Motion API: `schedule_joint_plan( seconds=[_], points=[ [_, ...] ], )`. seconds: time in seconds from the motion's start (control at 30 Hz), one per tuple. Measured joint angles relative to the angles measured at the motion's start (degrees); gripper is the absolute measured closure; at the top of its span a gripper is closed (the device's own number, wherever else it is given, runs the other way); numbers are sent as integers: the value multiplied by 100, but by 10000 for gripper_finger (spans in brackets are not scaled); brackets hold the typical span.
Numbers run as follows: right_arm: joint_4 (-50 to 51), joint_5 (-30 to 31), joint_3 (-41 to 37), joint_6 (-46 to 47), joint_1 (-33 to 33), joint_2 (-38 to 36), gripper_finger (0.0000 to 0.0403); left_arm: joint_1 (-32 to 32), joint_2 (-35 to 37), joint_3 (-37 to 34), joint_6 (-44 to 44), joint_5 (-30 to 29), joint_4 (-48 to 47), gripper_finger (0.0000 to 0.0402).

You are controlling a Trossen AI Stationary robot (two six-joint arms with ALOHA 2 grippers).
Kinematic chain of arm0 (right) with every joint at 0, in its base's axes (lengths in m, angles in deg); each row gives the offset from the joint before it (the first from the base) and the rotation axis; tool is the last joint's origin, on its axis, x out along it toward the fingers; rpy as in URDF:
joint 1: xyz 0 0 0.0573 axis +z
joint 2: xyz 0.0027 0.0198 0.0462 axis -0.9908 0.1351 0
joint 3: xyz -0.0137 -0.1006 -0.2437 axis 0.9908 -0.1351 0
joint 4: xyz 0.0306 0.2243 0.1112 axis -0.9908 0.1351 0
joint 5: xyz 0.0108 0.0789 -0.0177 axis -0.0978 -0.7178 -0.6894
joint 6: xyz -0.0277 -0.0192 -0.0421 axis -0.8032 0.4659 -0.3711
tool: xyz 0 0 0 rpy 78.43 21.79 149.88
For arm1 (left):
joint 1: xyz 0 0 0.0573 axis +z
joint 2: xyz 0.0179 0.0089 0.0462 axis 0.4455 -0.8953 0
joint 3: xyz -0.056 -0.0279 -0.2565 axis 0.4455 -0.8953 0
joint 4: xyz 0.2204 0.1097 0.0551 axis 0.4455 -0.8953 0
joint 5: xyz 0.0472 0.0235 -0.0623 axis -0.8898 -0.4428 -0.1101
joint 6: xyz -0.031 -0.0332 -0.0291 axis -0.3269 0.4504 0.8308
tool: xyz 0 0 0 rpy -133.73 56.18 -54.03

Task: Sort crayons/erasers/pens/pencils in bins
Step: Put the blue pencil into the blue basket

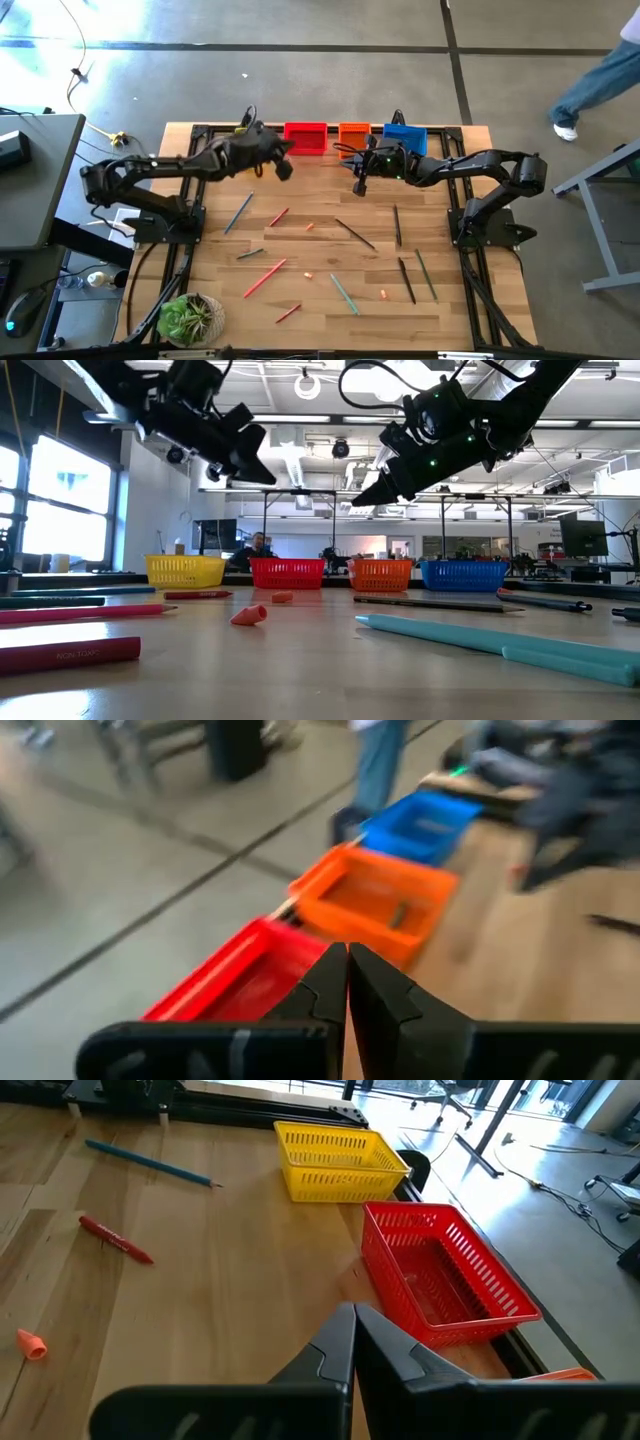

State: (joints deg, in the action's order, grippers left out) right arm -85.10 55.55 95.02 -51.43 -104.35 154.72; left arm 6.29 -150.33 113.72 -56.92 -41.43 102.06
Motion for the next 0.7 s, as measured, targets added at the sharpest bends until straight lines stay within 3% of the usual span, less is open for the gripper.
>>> schedule_joint_plan(
  seconds=[0.33, 0.5, 0.7],
  points=[
    [392, 52, -2, 277, 53, 3, 403, -493, -500, -1148, -298, 864, 3119, 401],
    [649, 369, 8, 262, 245, -89, 403, -539, -995, -1463, -250, 1692, 4583, 401],
    [2875, 1140, 780, 820, 855, -446, 403, -543, -1573, -1471, -137, 2009, 5002, 401]
  ],
)
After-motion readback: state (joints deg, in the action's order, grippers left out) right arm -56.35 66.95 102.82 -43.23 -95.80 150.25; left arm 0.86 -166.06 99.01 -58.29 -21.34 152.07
